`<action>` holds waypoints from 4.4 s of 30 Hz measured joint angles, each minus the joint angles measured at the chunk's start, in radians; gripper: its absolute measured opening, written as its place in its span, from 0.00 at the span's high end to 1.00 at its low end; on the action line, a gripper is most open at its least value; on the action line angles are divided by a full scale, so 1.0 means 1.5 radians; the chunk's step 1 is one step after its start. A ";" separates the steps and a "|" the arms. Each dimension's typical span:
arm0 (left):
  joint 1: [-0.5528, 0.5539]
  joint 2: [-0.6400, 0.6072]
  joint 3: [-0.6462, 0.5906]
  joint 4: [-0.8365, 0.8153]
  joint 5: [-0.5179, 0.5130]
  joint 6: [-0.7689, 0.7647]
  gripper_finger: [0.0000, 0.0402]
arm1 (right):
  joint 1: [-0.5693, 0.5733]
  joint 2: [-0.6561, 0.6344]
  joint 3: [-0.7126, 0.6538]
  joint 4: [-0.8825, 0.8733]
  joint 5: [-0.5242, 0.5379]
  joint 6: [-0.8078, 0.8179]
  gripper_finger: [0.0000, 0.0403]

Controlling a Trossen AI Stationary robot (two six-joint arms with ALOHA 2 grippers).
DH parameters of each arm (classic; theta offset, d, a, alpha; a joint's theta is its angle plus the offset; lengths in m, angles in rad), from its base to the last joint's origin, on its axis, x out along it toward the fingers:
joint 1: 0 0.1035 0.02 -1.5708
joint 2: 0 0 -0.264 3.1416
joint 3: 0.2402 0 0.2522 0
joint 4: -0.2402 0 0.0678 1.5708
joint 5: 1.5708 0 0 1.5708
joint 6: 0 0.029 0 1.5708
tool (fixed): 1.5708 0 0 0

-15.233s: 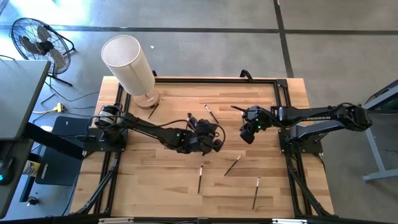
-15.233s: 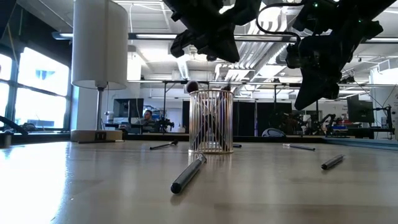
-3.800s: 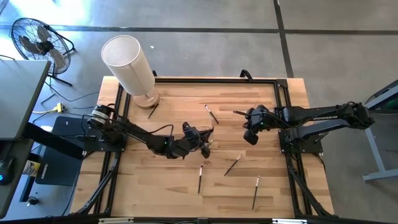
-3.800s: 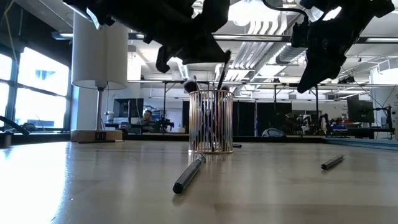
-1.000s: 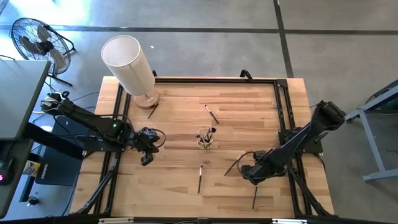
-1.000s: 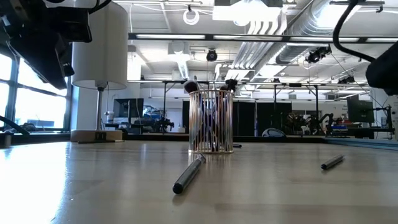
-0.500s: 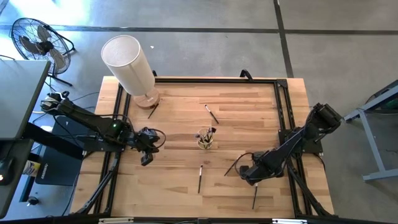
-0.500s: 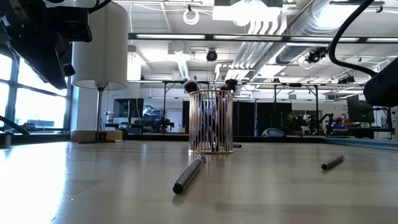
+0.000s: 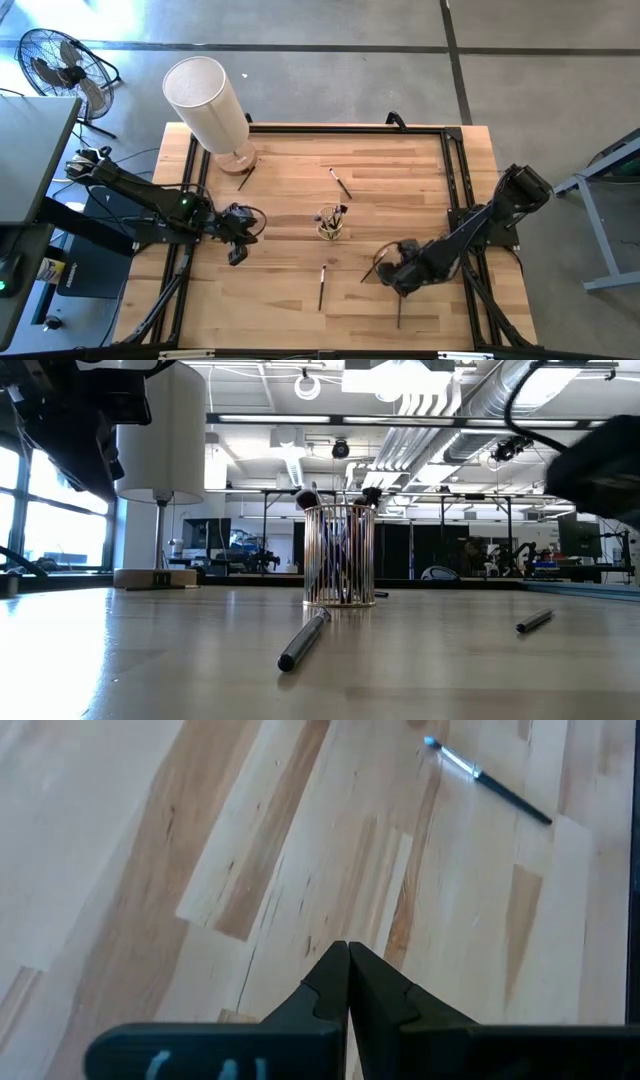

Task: Put items in baskets/containers
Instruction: Put the eyeshadow brush into the wire organizer

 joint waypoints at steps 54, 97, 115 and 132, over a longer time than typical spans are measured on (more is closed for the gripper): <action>0.131 0.019 0.001 0.092 -0.088 -0.108 1.00 | -0.475 -0.045 -0.015 0.681 -0.132 -1.420 1.00; 0.382 0.204 0.000 -0.116 -0.125 -0.214 0.59 | -0.511 -0.372 -0.014 0.175 0.201 -1.316 0.64; 0.582 0.286 0.002 -0.023 -0.082 0.063 0.59 | -0.550 -0.372 -0.014 0.186 0.198 -1.285 0.64; 0.599 0.321 0.003 -0.025 -0.003 0.054 0.64 | -0.550 -0.372 -0.014 0.186 0.198 -1.284 0.64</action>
